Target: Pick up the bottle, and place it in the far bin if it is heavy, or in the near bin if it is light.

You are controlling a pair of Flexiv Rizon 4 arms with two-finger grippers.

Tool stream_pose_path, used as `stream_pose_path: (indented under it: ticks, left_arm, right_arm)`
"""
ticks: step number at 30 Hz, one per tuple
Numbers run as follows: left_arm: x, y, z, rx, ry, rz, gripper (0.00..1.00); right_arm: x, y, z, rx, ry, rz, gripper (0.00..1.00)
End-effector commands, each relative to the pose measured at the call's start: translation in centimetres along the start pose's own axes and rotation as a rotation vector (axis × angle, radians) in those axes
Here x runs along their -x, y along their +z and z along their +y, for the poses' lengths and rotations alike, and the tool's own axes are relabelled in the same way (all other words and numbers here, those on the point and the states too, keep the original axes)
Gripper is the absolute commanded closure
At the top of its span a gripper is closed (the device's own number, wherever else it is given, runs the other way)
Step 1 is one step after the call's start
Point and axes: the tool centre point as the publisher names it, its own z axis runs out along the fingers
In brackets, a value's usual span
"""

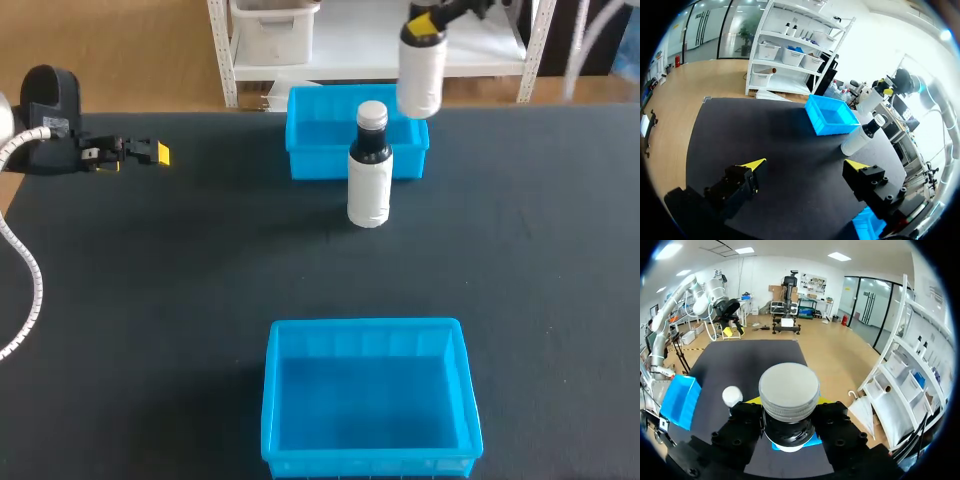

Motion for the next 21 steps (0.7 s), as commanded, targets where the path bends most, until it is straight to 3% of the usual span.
stream_pose_path:
  ticks: [1, 11, 21]
  left_arm:
    - [0.0, 0.0, 0.0, 0.0, 0.0, 0.0, 0.0]
    - [0.0, 0.0, 0.0, 0.0, 0.0, 0.0, 0.0]
    - [0.0, 0.0, 0.0, 0.0, 0.0, 0.0, 0.0]
  right_arm:
    - [1.3, 2.7, -2.6, 0.037, 0.01, 0.005, 1.0]
    - [1.8, 8.3, -4.0, 0.075, 0.039, -0.04, 1.0]
    - [2.3, 12.3, -4.5, 0.119, 0.024, -0.071, 1.0]
